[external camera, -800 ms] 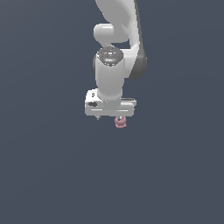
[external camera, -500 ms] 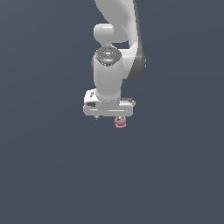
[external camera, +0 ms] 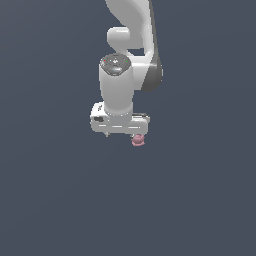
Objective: Pick up the object and move it to a goal position.
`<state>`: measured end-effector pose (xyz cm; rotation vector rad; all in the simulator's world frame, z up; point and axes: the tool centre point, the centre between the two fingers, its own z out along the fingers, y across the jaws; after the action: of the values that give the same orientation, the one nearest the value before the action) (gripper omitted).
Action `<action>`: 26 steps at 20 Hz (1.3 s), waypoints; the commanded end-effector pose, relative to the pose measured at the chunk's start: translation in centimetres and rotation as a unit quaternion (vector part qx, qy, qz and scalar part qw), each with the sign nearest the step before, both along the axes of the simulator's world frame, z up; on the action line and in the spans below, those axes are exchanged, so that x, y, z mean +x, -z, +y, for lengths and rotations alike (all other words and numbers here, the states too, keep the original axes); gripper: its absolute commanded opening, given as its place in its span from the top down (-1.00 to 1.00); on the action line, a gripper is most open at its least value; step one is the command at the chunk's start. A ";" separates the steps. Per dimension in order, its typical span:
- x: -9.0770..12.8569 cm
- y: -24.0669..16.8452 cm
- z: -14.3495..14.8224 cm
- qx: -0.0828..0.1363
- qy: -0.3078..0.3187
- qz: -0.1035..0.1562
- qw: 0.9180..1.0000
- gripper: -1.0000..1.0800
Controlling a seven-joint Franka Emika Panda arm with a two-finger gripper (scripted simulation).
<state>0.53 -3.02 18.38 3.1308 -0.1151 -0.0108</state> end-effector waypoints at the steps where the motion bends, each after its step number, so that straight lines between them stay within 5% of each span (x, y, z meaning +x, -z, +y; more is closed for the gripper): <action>1: -0.1 0.1 0.1 0.000 -0.001 0.000 1.000 -0.92; 10: -1.7 2.5 2.1 0.000 -0.033 -0.001 0.999 -0.92; 26: -8.3 9.0 7.9 0.004 -0.132 -0.003 0.991 -0.92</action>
<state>-7.32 4.60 9.66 3.1273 0.2824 -0.0027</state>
